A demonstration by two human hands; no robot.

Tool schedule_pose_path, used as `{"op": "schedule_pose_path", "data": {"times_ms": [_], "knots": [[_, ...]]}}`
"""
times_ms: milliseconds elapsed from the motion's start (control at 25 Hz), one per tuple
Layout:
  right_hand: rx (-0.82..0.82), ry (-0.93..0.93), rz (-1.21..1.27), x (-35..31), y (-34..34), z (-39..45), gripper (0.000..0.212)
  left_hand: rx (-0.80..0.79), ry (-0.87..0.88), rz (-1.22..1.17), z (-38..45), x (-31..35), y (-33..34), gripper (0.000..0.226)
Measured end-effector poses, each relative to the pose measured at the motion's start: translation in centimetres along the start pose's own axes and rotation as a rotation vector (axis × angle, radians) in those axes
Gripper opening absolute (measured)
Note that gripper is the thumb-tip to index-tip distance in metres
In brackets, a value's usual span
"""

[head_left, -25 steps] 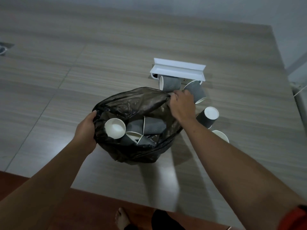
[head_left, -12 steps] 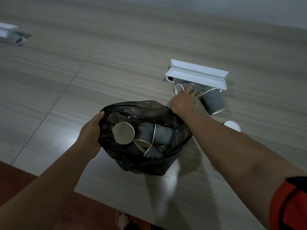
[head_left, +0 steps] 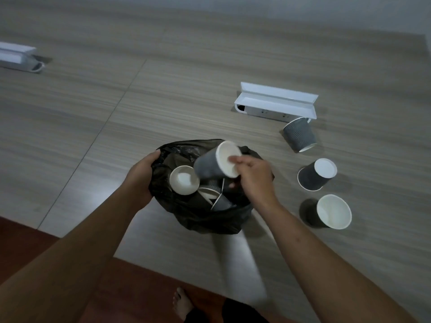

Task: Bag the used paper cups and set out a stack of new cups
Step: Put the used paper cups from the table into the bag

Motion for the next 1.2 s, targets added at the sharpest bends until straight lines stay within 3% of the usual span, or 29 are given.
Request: {"op": "schedule_pose_path", "data": {"times_ms": [120, 200, 280, 400, 480, 520, 560, 640, 680, 760, 800, 880, 920, 1080, 1200], "knots": [[-0.078, 0.127, -0.004, 2.8, 3.0, -0.4, 0.035, -0.054, 0.016, -0.021, -0.9, 0.0, 0.3, 0.041], [0.029, -0.072, -0.172, 2.7, 3.5, -0.2, 0.036, -0.089, 0.043, -0.034, -1.4, 0.1, 0.3, 0.040], [0.089, -0.339, -0.523, 2.2, 3.5, 0.2, 0.042, -0.123, 0.065, -0.044, -1.9, 0.2, 0.3, 0.039], [-0.205, -0.519, -0.986, 2.3, 5.3, -0.7, 0.041, -0.132, 0.075, -0.050, -2.0, -0.1, -0.1, 0.039], [-0.416, -0.672, -1.050, 2.4, 5.9, -2.4, 0.039, -0.130, 0.067, -0.037, -1.7, -0.2, -0.4, 0.041], [-0.395, -0.733, -1.019, 2.1, 5.5, -2.8, 0.041, -0.131, 0.061, -0.043, -1.5, -0.3, -0.5, 0.041], [-0.263, -0.746, -0.972, 1.8, 4.5, -2.8, 0.045, -0.128, 0.058, -0.062, -1.3, -0.4, -0.5, 0.042], [0.157, -0.503, -0.913, 1.8, 0.7, -1.5, 0.056, -0.120, 0.055, -0.103, -0.9, -0.4, -0.7, 0.042], [0.237, -0.241, -0.894, 2.4, -1.0, -0.6, 0.068, -0.115, 0.060, -0.122, -0.7, -0.3, -0.9, 0.042], [0.181, 0.219, -0.759, 4.4, -2.8, 0.5, 0.079, -0.124, 0.076, -0.147, -0.4, -0.5, -1.1, 0.042], [0.130, 0.322, -0.674, 4.5, -2.9, 0.7, 0.064, -0.139, 0.078, -0.151, -0.4, -0.7, -1.1, 0.043], [0.164, 0.259, -0.568, 3.5, -3.4, 1.1, 0.022, -0.171, 0.066, -0.155, -0.4, -1.3, -1.1, 0.045], [0.224, 0.206, -0.547, 2.8, -4.0, 1.1, 0.018, -0.186, 0.059, -0.163, -0.4, -1.7, -1.1, 0.045], [0.426, -0.038, -0.452, 0.1, -8.0, -0.1, 0.022, -0.271, 0.079, -0.271, -1.2, -2.0, -0.3, 0.046], [0.323, -0.185, -0.546, -1.1, -10.7, -1.1, 0.022, -0.287, 0.085, -0.301, -1.5, -2.2, 1.4, 0.046]]}}
Point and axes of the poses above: each hand's wrist, its own z-axis towards the middle knuckle, its own y-axis out of the palm, x = y × z, the point moved 4 cm from there along z, towards the middle knuckle, and after that the axes turned 6 degrees about z, right-handed, at the moved point
